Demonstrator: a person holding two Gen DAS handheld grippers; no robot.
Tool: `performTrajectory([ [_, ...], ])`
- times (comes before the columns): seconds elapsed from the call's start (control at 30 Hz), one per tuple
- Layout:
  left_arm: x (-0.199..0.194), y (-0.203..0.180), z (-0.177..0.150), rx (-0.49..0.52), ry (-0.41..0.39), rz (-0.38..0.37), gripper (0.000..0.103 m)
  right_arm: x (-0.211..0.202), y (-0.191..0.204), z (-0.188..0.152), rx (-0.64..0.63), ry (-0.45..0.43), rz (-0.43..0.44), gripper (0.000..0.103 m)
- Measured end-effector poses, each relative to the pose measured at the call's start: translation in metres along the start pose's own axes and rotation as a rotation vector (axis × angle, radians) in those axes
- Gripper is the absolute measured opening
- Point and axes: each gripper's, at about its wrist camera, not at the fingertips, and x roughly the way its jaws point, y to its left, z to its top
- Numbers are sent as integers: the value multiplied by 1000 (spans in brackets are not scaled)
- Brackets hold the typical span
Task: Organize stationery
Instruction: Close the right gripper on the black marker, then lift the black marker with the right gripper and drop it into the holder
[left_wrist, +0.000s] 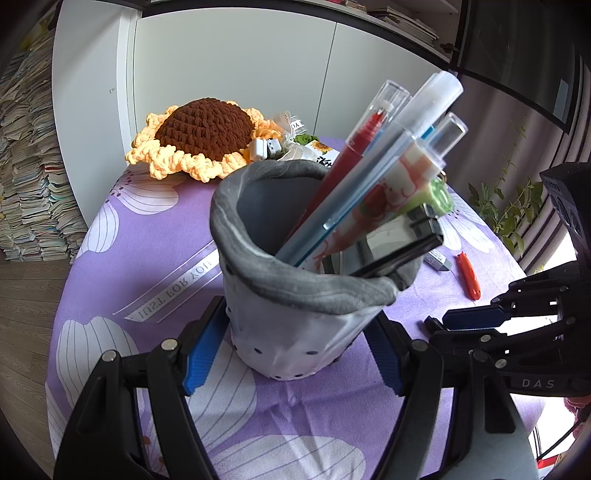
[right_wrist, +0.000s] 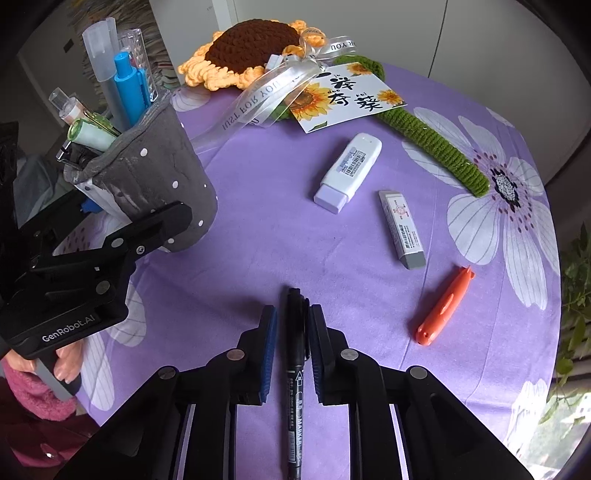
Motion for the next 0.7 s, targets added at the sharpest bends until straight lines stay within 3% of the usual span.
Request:
performTrajectory([
  [0.3, 0, 0, 0, -1, 0, 0, 73, 7, 6, 1, -34, -8, -33, 23],
  [0.33, 0, 0, 0, -1, 0, 0, 73, 7, 8, 2, -43, -6, -38, 22],
  [0.37, 0, 0, 0, -1, 0, -1, 73, 8, 8, 2, -43, -3, -38, 15],
  [0.43, 0, 0, 0, 0, 0, 0, 73, 6, 8, 3, -22, -3, -22, 15],
  [0.7, 0, 0, 0, -1, 0, 0, 73, -68, 8, 5, 14, -200, 0, 15],
])
